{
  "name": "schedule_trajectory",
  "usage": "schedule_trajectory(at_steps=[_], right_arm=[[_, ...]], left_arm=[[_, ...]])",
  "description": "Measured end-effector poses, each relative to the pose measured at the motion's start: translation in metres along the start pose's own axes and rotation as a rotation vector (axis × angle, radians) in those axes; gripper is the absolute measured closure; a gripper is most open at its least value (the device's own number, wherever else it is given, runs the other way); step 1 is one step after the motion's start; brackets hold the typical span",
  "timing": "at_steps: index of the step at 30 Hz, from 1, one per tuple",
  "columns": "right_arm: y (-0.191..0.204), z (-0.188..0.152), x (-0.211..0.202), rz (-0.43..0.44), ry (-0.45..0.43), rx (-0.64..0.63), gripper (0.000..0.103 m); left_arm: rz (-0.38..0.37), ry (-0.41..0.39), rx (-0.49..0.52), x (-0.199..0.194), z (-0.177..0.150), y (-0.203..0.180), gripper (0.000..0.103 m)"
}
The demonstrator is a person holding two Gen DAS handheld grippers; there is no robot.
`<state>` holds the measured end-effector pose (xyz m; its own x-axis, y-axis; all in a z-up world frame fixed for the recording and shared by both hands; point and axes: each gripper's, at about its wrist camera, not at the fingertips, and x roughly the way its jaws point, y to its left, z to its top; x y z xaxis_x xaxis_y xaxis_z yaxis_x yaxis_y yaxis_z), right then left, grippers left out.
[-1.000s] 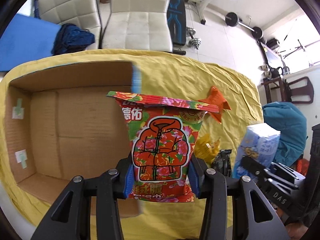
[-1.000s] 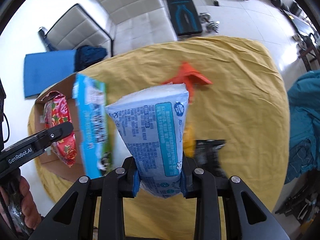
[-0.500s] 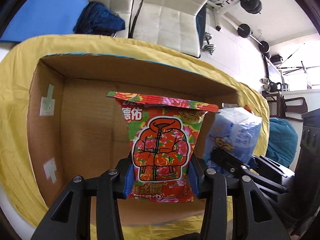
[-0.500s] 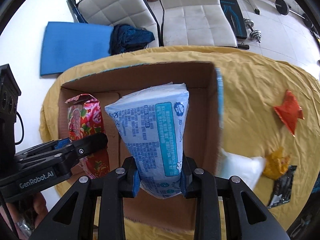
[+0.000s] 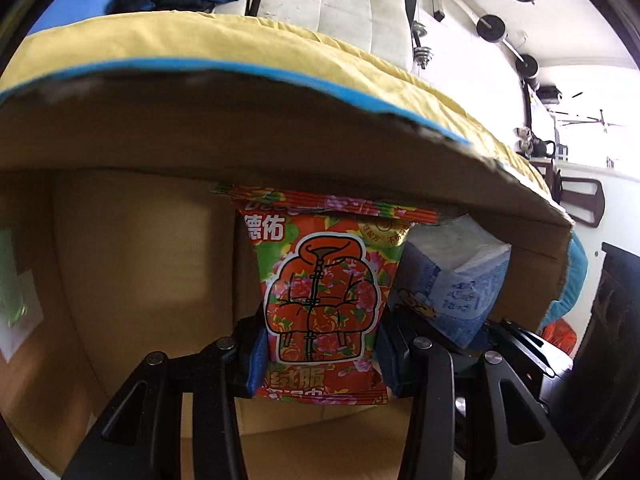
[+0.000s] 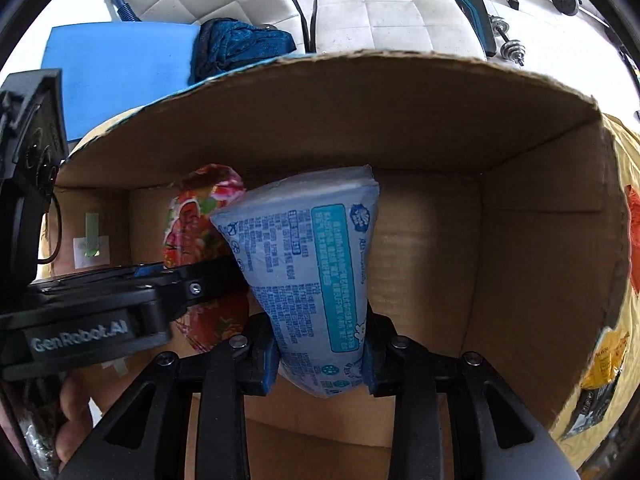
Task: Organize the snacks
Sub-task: 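Carry both packs into the cardboard box and open both tools to release them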
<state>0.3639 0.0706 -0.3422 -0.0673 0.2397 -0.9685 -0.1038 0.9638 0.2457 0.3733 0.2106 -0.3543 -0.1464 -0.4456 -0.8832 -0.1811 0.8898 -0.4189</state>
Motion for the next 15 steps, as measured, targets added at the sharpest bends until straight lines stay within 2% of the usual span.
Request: schedule_trajectory(at_steps=[3,8,15], right_arm=[[-0.002,-0.002,-0.001,0.001,0.0,0.002,0.063],[-0.006,-0.006,-0.003,-0.031,-0.02,-0.002,0.046],[-0.004,-0.017,-0.022,-0.096,-0.048,-0.026,0.04]], left_arm=[[0.028,-0.005,0.02,0.003,0.001,-0.008,0.061],[0.025,-0.02,0.012,0.003,0.001,-0.011,0.057],[0.144,-0.1,-0.001,-0.013,-0.017,-0.015,0.057]])
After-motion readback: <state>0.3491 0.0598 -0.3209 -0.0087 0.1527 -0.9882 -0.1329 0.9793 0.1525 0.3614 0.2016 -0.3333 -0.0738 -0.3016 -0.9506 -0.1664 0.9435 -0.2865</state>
